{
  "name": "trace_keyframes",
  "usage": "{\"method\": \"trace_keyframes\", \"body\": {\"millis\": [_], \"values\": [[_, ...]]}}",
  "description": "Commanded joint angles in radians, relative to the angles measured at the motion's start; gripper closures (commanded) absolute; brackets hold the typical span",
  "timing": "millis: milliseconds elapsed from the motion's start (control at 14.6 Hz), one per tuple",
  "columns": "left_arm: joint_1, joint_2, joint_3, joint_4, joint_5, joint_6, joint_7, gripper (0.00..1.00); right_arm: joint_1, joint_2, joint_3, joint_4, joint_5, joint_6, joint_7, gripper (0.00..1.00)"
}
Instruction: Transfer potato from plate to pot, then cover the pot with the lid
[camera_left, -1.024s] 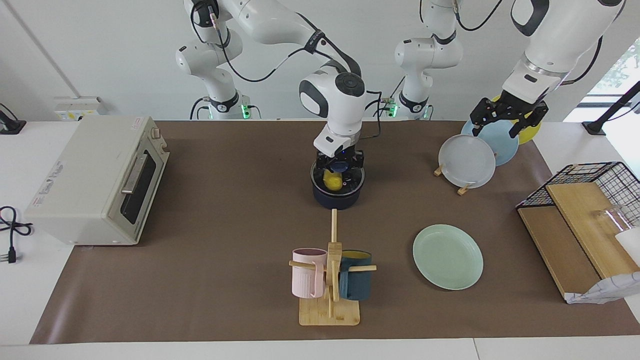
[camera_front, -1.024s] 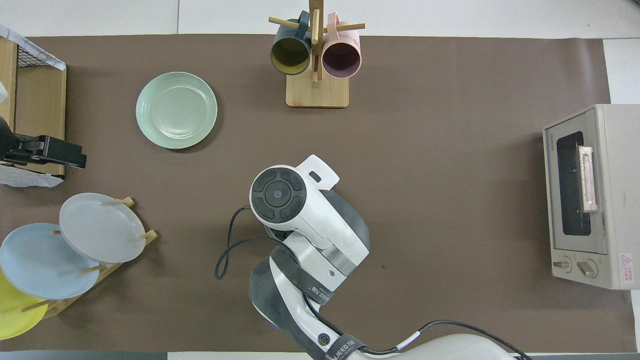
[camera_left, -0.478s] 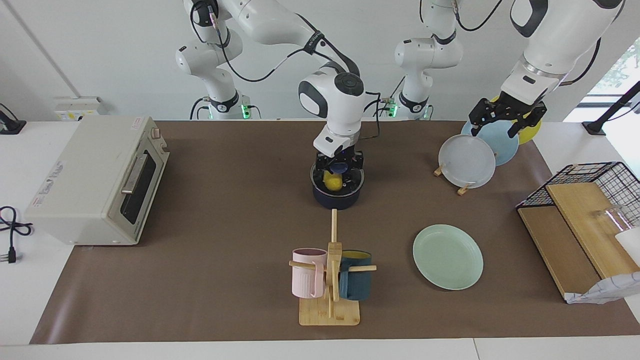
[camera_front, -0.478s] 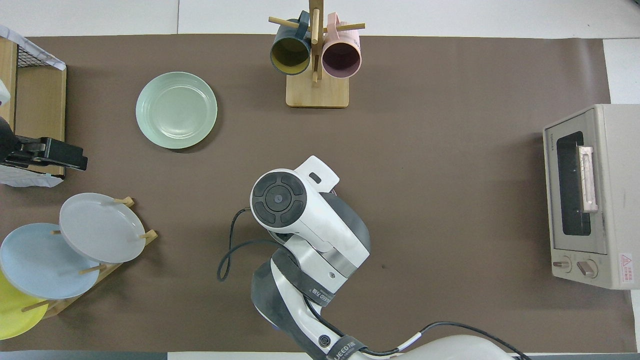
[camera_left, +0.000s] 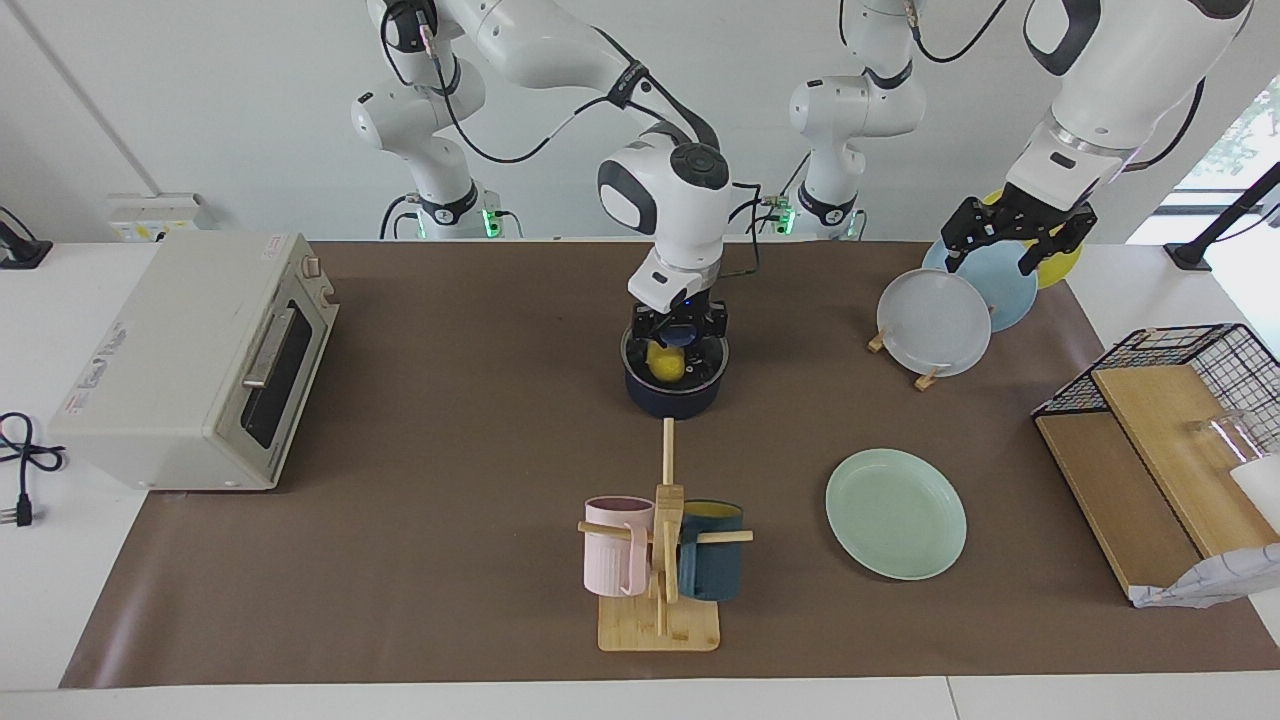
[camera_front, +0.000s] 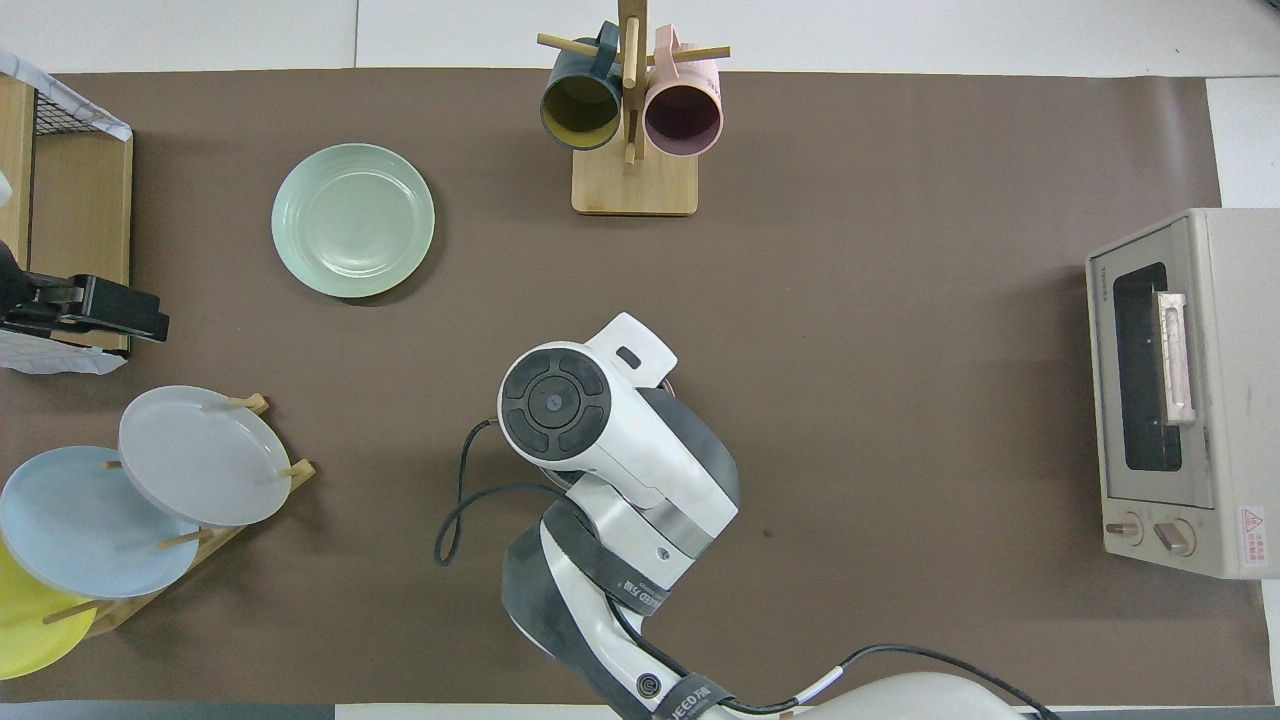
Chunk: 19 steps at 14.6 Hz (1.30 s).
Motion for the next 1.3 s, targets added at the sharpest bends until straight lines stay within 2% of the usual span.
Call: {"method": "trace_keyframes", "body": {"millis": [0,68,614,819,1024,1229], "values": [[0.018,-0.013,-0.013,-0.015,0.026,-0.006,-0.011,0.00,-0.012,-0.019,0.005,-0.048,-0.022,0.037,0.006,0.32],[0.035,-0.013,-0.027,-0.015,0.026,-0.005,-0.010,0.00,-0.012,-0.019,0.005,-0.048,-0.020,0.040,0.007,0.00],[0.040,-0.013,-0.036,-0.013,0.026,-0.005,-0.011,0.00,-0.020,-0.021,-0.001,-0.002,-0.022,0.015,-0.002,0.00],[0.040,-0.013,-0.034,-0.013,0.026,-0.003,-0.011,0.00,-0.062,-0.047,-0.003,0.064,-0.022,-0.071,-0.023,0.00],[0.040,-0.013,-0.034,-0.015,0.026,-0.002,-0.010,0.00,-0.093,-0.125,-0.003,0.072,-0.003,-0.144,-0.053,0.00],[0.040,-0.013,-0.034,-0.013,0.026,-0.002,-0.011,0.00,-0.116,-0.150,-0.006,0.119,-0.003,-0.238,-0.062,0.00]]}}
